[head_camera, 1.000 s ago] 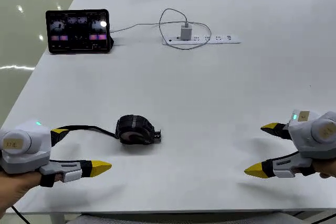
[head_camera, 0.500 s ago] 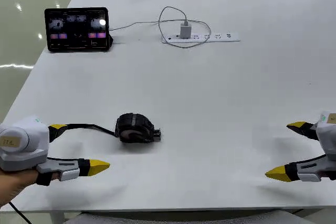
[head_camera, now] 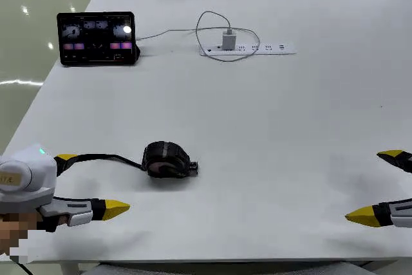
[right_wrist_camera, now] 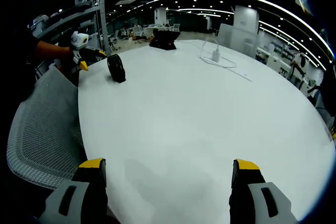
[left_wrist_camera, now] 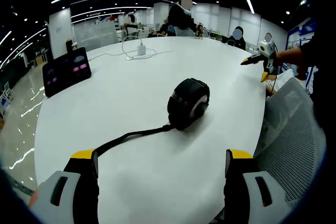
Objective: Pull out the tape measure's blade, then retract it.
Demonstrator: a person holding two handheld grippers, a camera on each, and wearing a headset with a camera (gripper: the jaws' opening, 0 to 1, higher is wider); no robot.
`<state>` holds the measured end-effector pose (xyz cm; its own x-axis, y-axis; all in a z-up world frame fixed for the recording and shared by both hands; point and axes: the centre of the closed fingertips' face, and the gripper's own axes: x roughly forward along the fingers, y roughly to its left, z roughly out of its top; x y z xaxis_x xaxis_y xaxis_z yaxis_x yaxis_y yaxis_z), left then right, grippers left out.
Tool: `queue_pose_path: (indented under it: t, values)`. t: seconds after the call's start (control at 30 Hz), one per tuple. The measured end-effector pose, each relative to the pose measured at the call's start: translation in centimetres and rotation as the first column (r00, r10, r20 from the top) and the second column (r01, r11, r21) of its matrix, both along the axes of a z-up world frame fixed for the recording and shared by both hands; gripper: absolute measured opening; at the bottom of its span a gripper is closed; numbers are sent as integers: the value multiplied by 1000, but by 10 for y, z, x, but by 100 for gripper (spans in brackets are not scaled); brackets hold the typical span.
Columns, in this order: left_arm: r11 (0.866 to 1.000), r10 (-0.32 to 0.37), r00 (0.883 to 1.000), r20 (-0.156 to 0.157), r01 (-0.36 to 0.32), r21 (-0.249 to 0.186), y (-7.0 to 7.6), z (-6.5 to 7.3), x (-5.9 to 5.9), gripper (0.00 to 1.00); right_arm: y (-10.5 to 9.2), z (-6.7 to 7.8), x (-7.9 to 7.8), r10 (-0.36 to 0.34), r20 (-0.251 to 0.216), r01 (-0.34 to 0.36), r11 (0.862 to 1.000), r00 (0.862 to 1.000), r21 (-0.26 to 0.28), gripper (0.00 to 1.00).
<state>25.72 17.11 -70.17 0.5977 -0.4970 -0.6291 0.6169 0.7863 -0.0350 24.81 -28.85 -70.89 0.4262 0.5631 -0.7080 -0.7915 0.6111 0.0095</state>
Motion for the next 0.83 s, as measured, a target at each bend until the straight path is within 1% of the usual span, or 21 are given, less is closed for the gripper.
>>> queue_pose_path:
  t: [0.03, 0.17, 0.2, 0.27, 0.33, 0.37, 0.43, 0.5, 0.6, 0.77, 0.83]
  values:
    - [1000, 2, 1000, 5, -2, 3, 1, 1, 0, 99, 0, -1, -2, 4, -6, -4, 1000, 1000, -6, 99]
    - [1000, 5, 1000, -3, -5, 3, 3, -1, -1, 99, 1, -6, -8, 28, -11, -28, 999, 1000, -29, 99]
    - [1000, 5, 1000, -11, -5, 1, 3, -2, -2, 99, 2, -6, -9, 31, -14, -31, 999, 999, -29, 99]
    - [1000, 8, 1000, -7, -8, 3, 4, -2, -3, 99, 1, -7, -9, 32, -17, -32, 999, 999, -30, 99]
    - [1000, 7, 1000, -18, -7, -6, 3, -2, -4, 98, 2, -6, -9, 32, -14, -33, 999, 999, -28, 99]
    - [1000, 10, 1000, -9, -10, 1, 5, -2, -3, 99, 3, -5, -8, 31, -14, -31, 999, 999, -26, 99]
    - [1000, 6, 1000, -23, -6, -6, 3, -3, -6, 98, 3, -5, -8, 32, -12, -32, 999, 999, -24, 99]
    - [1000, 2, 1000, -9, -2, 4, 3, -3, -4, 99, 4, -6, -8, 33, -13, -34, 999, 999, -23, 99]
    - [1000, 6, 1000, -10, -6, 0, 2, -2, -4, 99, 4, -6, -8, 32, -16, -33, 999, 999, -25, 99]
    - [1000, 7, 1000, -15, -7, 3, 3, -2, -4, 99, 4, -3, -7, 30, -10, -31, 999, 999, -23, 99]
    - [1000, 9, 1000, -11, -8, 1, 4, -1, -2, 99, 2, -3, -6, 25, -8, -25, 999, 1000, -22, 99]
